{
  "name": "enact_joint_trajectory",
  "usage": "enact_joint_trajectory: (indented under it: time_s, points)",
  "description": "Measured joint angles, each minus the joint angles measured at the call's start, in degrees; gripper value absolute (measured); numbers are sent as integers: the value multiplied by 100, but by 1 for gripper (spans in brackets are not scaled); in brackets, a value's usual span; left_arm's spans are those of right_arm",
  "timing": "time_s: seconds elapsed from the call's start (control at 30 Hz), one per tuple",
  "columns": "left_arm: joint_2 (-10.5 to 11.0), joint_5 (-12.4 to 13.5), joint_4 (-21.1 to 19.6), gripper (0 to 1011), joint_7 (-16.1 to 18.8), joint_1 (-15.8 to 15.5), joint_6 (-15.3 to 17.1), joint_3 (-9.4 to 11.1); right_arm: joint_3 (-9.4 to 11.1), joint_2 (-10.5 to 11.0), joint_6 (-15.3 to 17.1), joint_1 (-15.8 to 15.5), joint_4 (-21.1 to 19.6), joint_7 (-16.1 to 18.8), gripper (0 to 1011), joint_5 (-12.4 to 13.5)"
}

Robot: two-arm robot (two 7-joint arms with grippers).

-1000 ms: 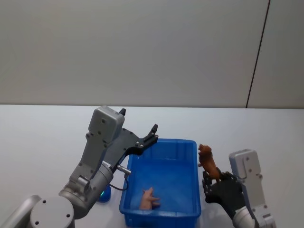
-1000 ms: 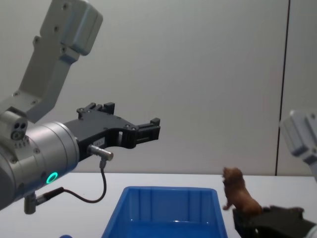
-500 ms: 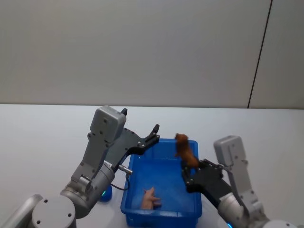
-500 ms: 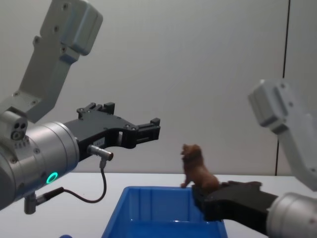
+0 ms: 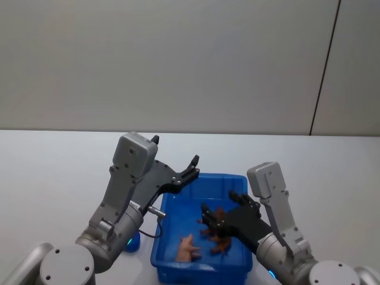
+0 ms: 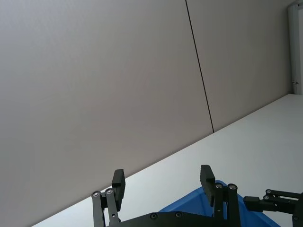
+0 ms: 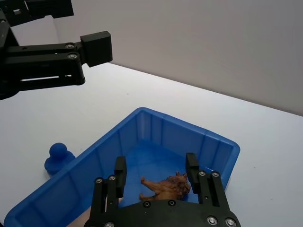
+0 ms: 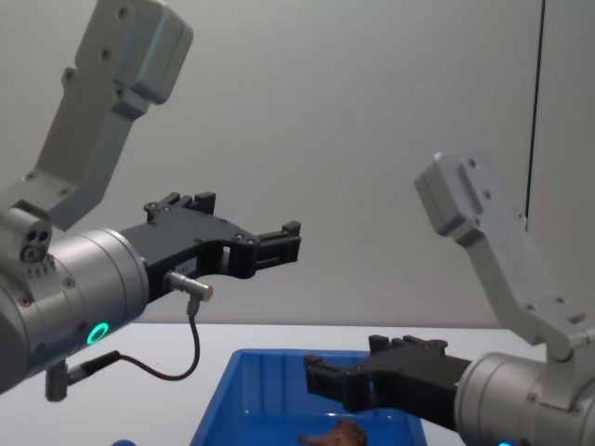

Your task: Pick up the two dolls from the table and place them into the box.

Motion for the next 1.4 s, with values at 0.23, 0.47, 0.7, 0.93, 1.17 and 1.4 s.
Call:
enact_joint_trajectory:
  time_s: [0.23, 0.47, 0.7, 0.93, 1.17, 1.4]
  points:
    - [0, 0, 0, 1001, 0, 0, 0, 0, 15, 23, 10, -50, -60, -204, 929, -20]
    - [0, 0, 0, 1001, 0, 0, 0, 0, 69, 128, -12, -237, -272, -560, 1001, -25]
    - [0, 0, 1, 1001, 0, 0, 0, 0, 173, 298, -47, -506, -560, -978, 1001, 8]
    - [0, 0, 0, 1001, 0, 0, 0, 0, 315, 485, -59, -757, -810, -1366, 1001, 96]
    - [0, 0, 0, 1001, 0, 0, 0, 0, 415, 612, -59, -928, -970, -1621, 1001, 177]
    - [0, 0, 0, 1001, 0, 0, 0, 0, 482, 694, -59, -1037, -1073, -1773, 1001, 221]
